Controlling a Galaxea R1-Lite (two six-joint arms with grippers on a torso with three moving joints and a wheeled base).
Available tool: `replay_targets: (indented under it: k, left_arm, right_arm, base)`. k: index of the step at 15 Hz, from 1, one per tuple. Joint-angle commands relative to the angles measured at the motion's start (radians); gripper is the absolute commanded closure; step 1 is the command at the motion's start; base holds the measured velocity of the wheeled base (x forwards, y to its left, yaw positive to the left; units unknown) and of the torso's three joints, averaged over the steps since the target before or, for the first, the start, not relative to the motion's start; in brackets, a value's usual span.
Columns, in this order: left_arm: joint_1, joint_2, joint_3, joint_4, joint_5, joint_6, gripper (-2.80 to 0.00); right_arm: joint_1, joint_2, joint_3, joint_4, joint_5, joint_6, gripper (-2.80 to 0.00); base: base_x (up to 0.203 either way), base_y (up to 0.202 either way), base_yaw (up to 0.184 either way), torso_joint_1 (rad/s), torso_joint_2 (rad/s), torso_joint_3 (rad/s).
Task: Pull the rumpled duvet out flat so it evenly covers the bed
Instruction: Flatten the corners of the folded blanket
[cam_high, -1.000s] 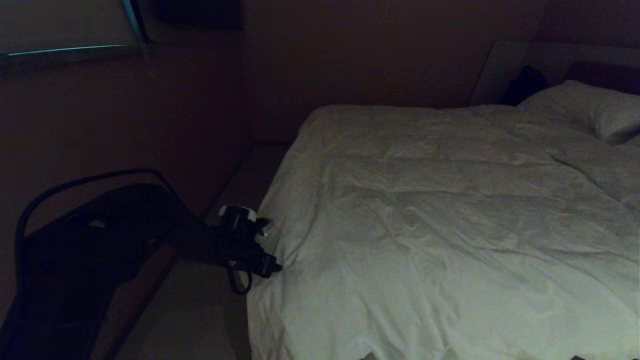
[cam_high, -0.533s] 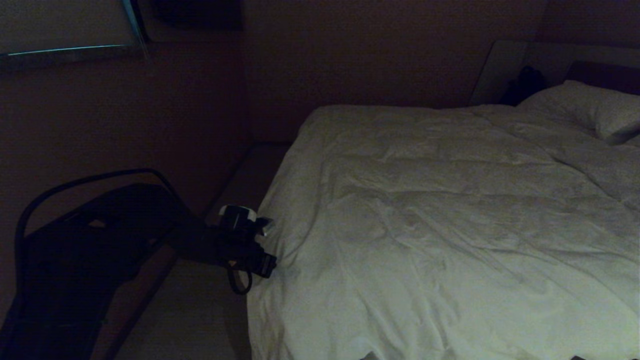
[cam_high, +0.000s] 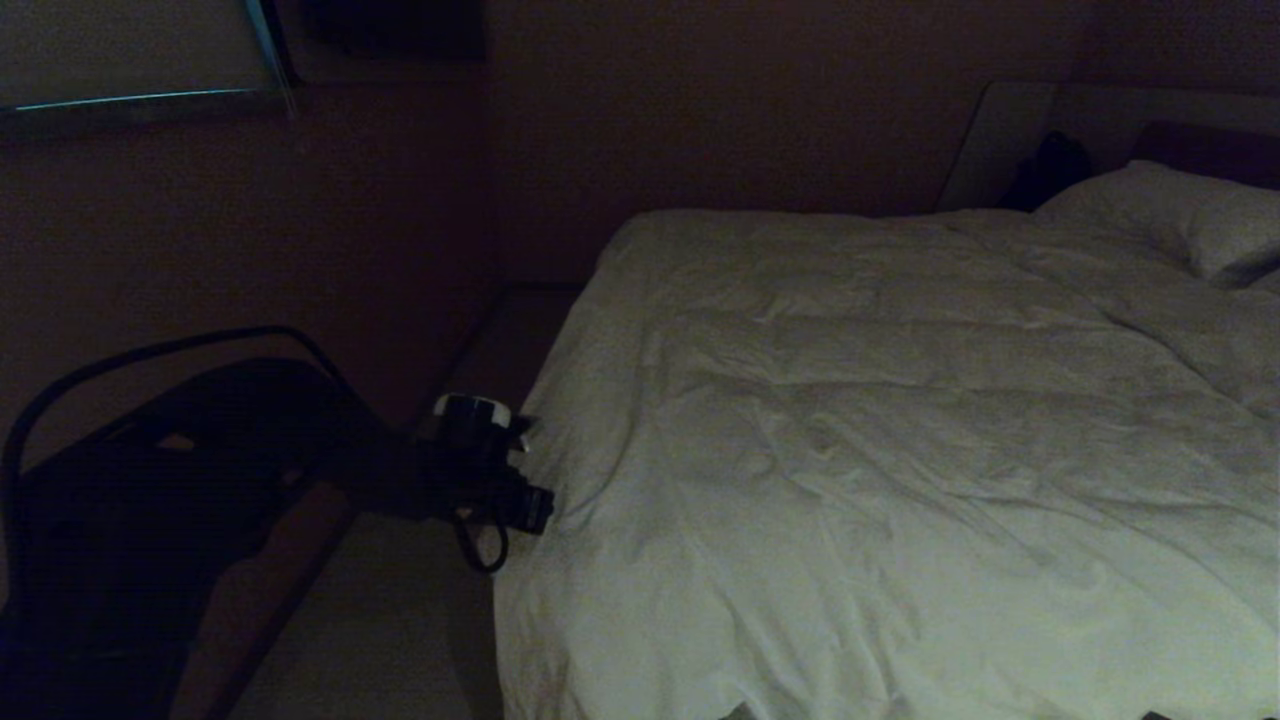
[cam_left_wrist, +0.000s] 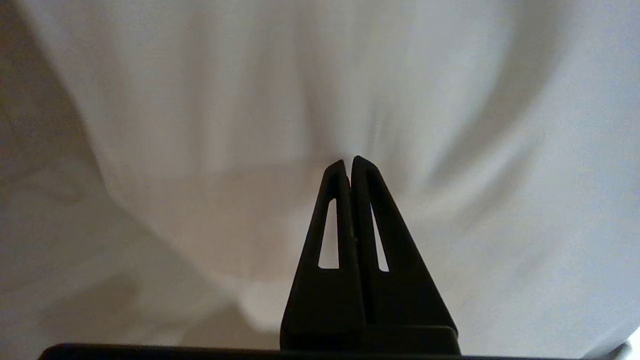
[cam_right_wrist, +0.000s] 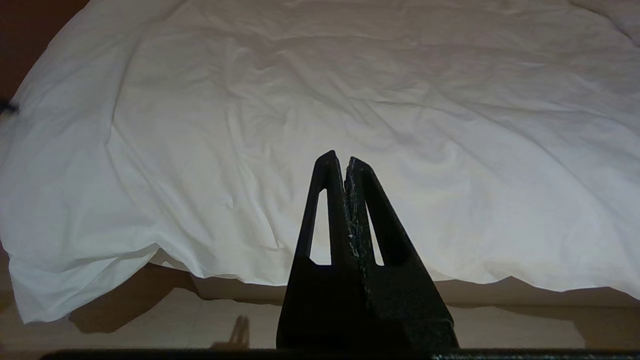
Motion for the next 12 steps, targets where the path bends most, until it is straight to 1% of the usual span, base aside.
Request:
replay_targets:
  k: [1,2,4,5,7,8,9,12]
  left_arm:
    - [0.004,-0.081,0.004,-0.073,0.000,-0.102,0.00]
    - [0.010,-0.129,0.005,-0.094,0.001,-0.136,0.00]
    - [0.047,-0.237,0.002,-0.109,0.001,-0.188,0.00]
    - [0.066,-0.260,0.001,-0.113,0.001,-0.211,0.00]
    - [0.123,-0.357,0.000,-0.111,0.001,-0.255,0.00]
    - [0.149,-0.378,0.002,-0.110,0.001,-0.269,0.00]
    - [0.159,-0.381,0.009,-0.110,0.001,-0.275,0.00]
    - [0.162,-0.381,0.043,-0.111,0.001,-0.275,0.00]
  right_arm:
    - [0.000,0.001,0.000,0.000,0.000,-0.001,0.00]
    - [0.000,0.001,0.000,0.000,0.000,-0.001,0.00]
    - [0.000,0.001,0.000,0.000,0.000,-0.001,0.00]
    - [0.000,0.001,0.000,0.000,0.000,-0.001,0.00]
    - [0.000,0.001,0.000,0.000,0.000,-0.001,0.00]
    - [0.000,0.001,0.000,0.000,0.000,-0.001,0.00]
    - [0.002,0.001,0.000,0.000,0.000,-0.001,0.00]
    - [0.000,0.001,0.000,0.000,0.000,-0.001,0.00]
  base:
    - [0.000,0.000,0.000,0.000,0.00,0.000]
    - [0.000,0.000,0.000,0.000,0.00,0.000]
    - [0.000,0.000,0.000,0.000,0.00,0.000]
    - [0.000,0.000,0.000,0.000,0.00,0.000]
    - [0.000,0.000,0.000,0.000,0.00,0.000]
    - [0.000,0.000,0.000,0.000,0.00,0.000]
    - [0.000,0.000,0.000,0.000,0.00,0.000]
    - [0.000,0.000,0.000,0.000,0.00,0.000]
